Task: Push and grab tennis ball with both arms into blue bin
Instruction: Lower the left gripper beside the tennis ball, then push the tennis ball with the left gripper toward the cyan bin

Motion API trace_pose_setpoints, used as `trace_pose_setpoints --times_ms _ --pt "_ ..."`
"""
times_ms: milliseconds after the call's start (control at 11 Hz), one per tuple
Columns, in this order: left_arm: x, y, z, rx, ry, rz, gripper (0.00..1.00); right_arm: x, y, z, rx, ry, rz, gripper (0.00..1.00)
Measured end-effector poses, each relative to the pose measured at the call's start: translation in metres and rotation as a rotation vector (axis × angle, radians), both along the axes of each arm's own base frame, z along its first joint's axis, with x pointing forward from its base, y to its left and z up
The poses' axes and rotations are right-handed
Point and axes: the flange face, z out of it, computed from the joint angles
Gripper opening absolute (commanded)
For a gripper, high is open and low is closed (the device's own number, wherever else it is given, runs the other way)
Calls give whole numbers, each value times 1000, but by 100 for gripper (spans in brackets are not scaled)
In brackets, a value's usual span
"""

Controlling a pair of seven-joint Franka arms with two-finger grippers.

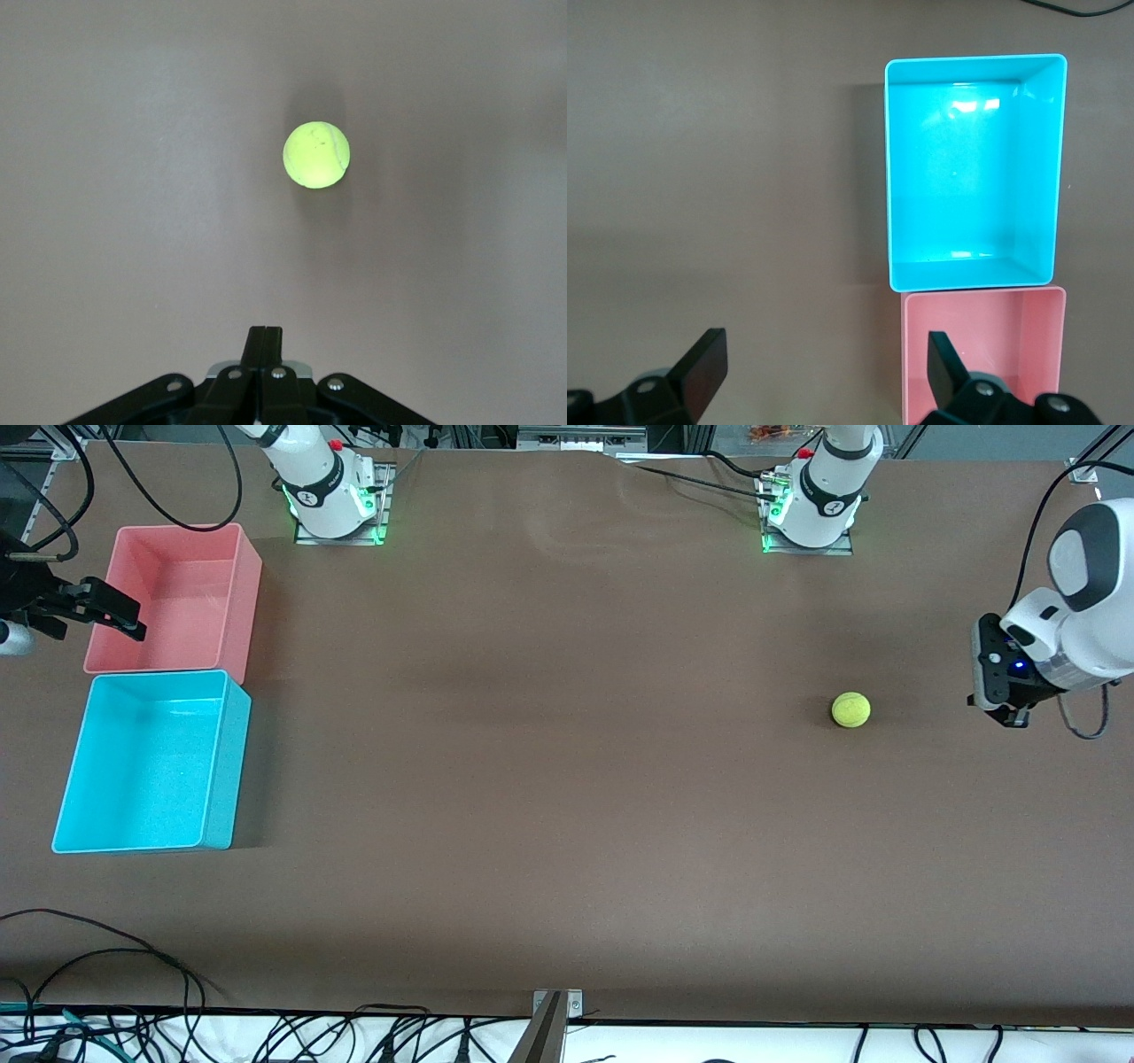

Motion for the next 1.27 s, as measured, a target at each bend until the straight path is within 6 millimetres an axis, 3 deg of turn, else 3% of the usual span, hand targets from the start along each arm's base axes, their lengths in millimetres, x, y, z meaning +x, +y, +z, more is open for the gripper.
trace_pose_setpoints --times_ms 362,634,905,1267 --pt "-6 6 -39 -8 -51 -95 0 0 -8 0 0 0 -14 100" --pt "-29 23 -83 -11 -97 -65 0 0 -8 0 0 0 -15 100" --pt "-42 39 -110 -16 -117 -34 0 0 -8 0 0 0 -15 100" --pt "-51 36 -166 -36 -176 -36 0 0 -8 0 1 1 -14 100"
